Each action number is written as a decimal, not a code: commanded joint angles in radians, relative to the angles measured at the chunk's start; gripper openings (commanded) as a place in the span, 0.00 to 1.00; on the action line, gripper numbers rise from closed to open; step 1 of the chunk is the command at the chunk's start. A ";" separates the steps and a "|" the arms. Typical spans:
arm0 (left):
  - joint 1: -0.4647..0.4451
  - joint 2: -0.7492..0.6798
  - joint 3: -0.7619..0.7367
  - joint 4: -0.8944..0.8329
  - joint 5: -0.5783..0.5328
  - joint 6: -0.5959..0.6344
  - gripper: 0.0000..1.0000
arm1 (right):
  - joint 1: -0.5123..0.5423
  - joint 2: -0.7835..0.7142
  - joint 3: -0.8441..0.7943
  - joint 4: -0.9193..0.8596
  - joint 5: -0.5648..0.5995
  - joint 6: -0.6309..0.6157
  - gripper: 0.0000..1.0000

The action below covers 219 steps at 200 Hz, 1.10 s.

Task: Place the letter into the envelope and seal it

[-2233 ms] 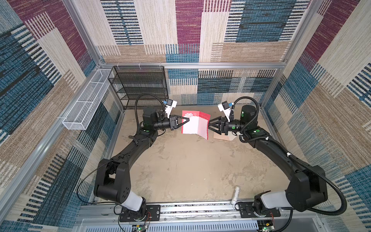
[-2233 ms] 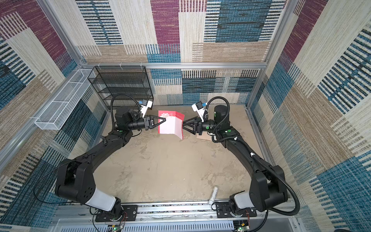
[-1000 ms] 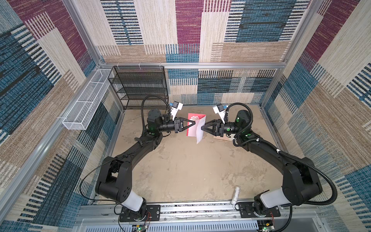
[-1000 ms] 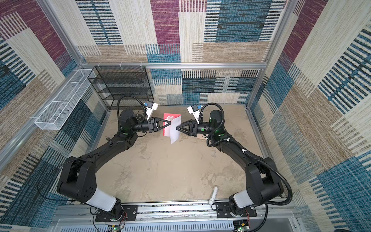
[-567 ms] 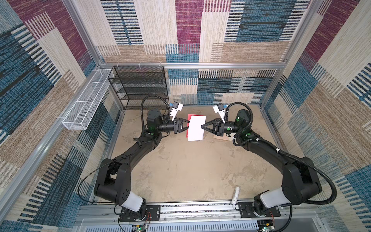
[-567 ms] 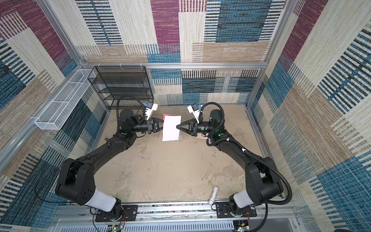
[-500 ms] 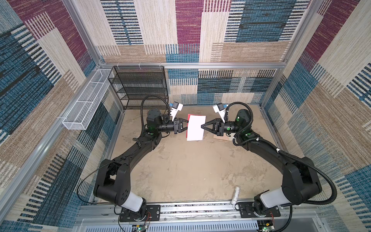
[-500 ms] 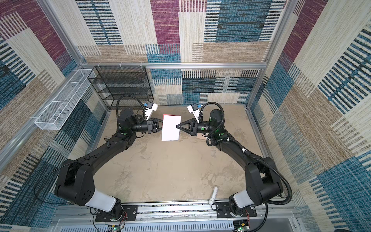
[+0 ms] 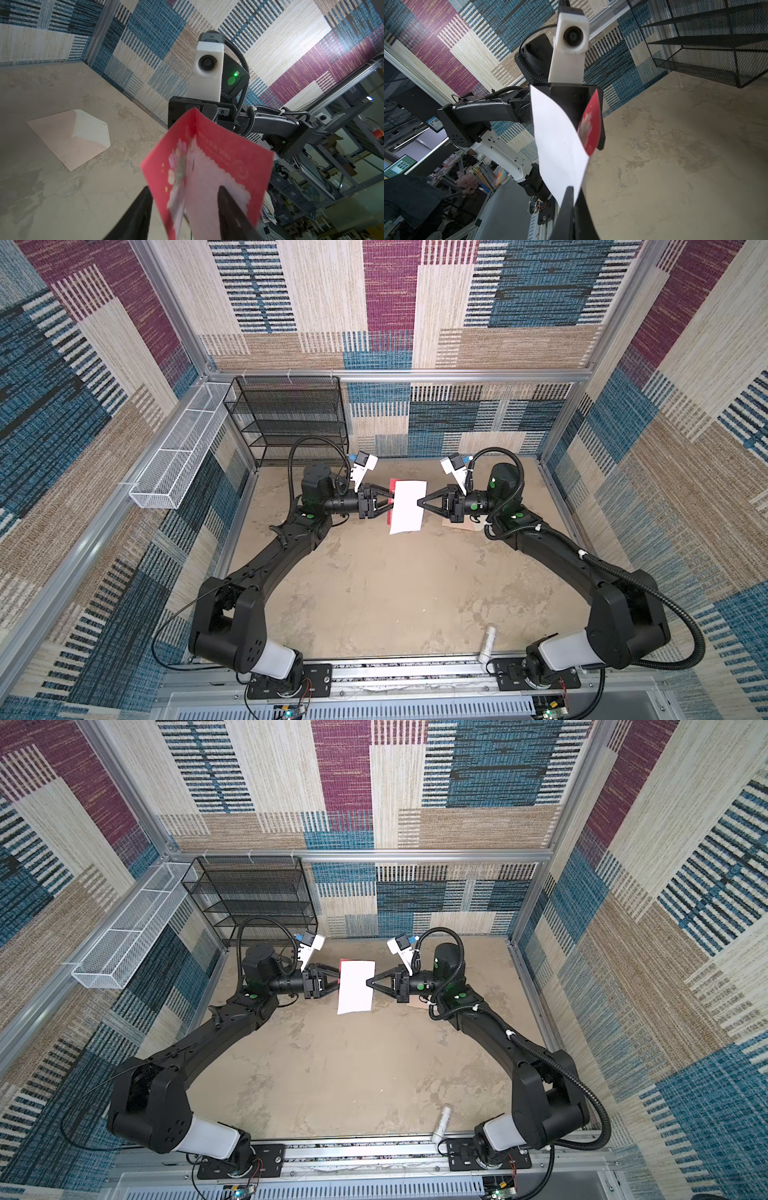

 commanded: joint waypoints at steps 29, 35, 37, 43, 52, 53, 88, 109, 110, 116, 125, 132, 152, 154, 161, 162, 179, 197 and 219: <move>0.084 -0.136 0.030 -0.471 -0.145 0.444 0.72 | 0.000 -0.031 0.116 -0.431 0.170 -0.376 0.00; 0.092 -0.147 0.036 -0.514 -0.152 0.473 0.72 | 0.001 -0.029 0.125 -0.467 0.190 -0.407 0.00; 0.094 -0.150 0.037 -0.525 -0.157 0.484 0.72 | 0.001 -0.029 0.128 -0.476 0.195 -0.415 0.00; 0.097 -0.160 0.038 -0.547 -0.170 0.502 0.72 | 0.002 -0.029 0.134 -0.501 0.211 -0.437 0.00; 0.097 -0.181 0.030 -0.552 -0.186 0.508 0.72 | 0.002 -0.029 0.134 -0.527 0.234 -0.464 0.00; 0.097 -0.183 0.028 -0.551 -0.186 0.508 0.72 | 0.002 -0.029 0.134 -0.529 0.238 -0.467 0.00; 0.097 -0.276 -0.035 -0.496 -0.277 0.500 0.72 | 0.002 -0.030 0.135 -0.596 0.329 -0.524 0.00; 0.097 -0.343 -0.063 -0.488 -0.335 0.531 0.73 | 0.001 -0.044 0.118 -0.615 0.409 -0.537 0.00; 0.097 -0.344 -0.064 -0.489 -0.337 0.533 0.73 | 0.001 -0.045 0.117 -0.615 0.411 -0.536 0.00; 0.097 -0.362 -0.067 -0.496 -0.344 0.555 0.73 | 0.001 -0.046 0.112 -0.618 0.435 -0.534 0.00; 0.095 -0.384 -0.073 -0.507 -0.354 0.579 0.72 | 0.002 -0.046 0.105 -0.624 0.474 -0.529 0.00; 0.094 -0.399 -0.076 -0.513 -0.369 0.592 0.72 | 0.002 -0.044 0.104 -0.631 0.487 -0.527 0.00; 0.090 -0.426 -0.083 -0.520 -0.370 0.621 0.73 | 0.002 -0.042 0.103 -0.639 0.469 -0.529 0.00; 0.089 -0.426 -0.084 -0.520 -0.369 0.622 0.73 | 0.003 -0.045 0.101 -0.637 0.467 -0.530 0.00; 0.083 -0.427 -0.084 -0.519 -0.360 0.630 0.73 | 0.004 -0.048 0.098 -0.631 0.454 -0.533 0.00; 0.082 -0.427 -0.084 -0.519 -0.360 0.630 0.73 | 0.005 -0.048 0.098 -0.631 0.452 -0.535 0.00; 0.053 -0.420 -0.074 -0.520 -0.351 0.651 0.74 | 0.016 -0.058 0.102 -0.634 0.421 -0.575 0.00; 0.026 -0.406 -0.057 -0.517 -0.355 0.671 0.76 | 0.036 -0.061 0.111 -0.650 0.401 -0.628 0.00; 0.000 -0.389 -0.038 -0.506 -0.353 0.693 0.79 | 0.058 -0.059 0.115 -0.662 0.370 -0.676 0.00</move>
